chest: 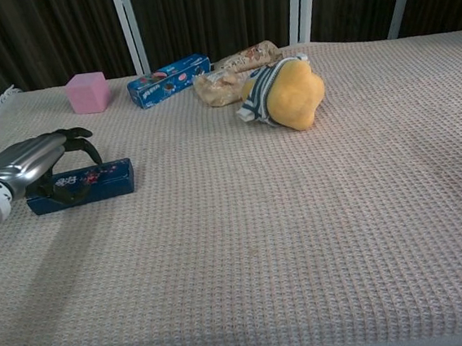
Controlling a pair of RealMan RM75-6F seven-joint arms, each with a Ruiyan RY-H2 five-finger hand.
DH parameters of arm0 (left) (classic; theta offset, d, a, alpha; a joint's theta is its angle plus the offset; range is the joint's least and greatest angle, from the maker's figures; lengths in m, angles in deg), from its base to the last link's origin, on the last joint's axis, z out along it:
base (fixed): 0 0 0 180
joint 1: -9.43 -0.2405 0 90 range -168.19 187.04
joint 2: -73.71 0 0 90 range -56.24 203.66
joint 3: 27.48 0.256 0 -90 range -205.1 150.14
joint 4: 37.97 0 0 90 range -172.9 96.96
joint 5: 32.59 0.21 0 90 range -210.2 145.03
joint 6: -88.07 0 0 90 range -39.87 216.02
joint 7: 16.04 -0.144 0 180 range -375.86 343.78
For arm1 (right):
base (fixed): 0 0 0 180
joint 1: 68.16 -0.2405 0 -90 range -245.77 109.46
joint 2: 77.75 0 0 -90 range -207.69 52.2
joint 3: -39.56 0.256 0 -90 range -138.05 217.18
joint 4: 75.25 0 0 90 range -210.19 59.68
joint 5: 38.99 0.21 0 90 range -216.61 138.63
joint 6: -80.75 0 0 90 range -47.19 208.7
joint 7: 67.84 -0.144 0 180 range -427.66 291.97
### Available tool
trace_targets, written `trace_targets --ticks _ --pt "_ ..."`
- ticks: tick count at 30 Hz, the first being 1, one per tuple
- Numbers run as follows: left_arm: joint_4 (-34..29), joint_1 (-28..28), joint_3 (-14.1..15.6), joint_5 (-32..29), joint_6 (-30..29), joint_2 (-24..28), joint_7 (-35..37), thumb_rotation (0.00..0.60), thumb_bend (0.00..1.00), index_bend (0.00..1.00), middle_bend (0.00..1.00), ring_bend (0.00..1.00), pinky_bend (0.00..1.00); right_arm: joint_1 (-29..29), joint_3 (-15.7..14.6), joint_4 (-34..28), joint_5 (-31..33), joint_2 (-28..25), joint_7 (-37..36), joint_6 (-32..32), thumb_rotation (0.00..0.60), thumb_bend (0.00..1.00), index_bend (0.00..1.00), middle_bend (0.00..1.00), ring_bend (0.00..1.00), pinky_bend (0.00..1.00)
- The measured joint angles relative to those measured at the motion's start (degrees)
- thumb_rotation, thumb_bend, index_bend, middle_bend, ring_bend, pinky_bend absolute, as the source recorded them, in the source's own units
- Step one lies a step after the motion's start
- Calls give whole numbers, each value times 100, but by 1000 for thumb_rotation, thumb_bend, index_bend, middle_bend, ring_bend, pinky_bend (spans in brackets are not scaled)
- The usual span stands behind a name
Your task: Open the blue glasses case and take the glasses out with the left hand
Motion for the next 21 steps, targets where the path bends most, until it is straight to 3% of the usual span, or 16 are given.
trace_targets --ticks 21 --pt "63 83 50 -261 95 40 -140 600 373 450 74 0 0 2 9 5 25 12 33 6 600 187 0 0 0 0"
